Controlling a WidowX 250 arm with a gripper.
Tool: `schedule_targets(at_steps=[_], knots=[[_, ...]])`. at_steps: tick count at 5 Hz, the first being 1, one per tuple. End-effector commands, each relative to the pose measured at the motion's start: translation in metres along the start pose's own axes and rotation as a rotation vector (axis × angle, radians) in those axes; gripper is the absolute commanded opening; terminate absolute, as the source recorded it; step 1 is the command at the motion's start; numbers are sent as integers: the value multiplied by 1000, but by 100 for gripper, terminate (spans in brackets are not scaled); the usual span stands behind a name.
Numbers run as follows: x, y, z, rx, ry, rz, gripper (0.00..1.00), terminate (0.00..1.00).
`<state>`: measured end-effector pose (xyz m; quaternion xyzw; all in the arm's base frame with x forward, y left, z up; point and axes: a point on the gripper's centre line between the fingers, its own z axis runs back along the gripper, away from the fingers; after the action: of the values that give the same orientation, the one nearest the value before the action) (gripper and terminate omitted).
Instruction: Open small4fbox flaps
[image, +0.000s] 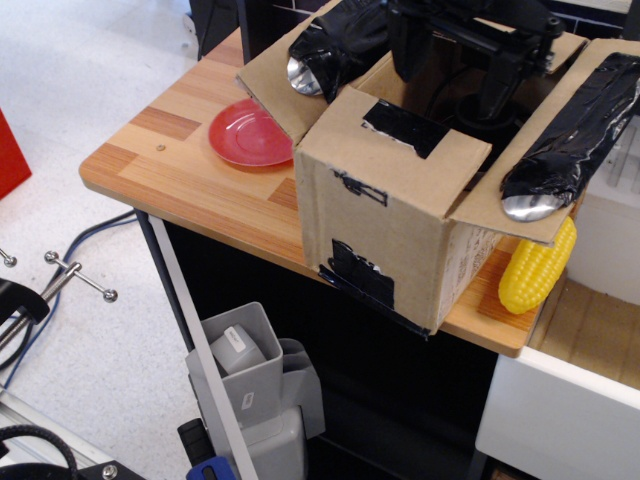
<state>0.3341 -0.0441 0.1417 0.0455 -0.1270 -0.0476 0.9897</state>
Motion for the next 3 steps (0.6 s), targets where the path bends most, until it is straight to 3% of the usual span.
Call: schedule_targets(at_steps=[1,2,3], knots=[[5,6,-3,-32,-38,5,100,0],[27,-3,-5,-60,-37,23,100,0],[21,-4,-13,-80,-46,44,100,0]])
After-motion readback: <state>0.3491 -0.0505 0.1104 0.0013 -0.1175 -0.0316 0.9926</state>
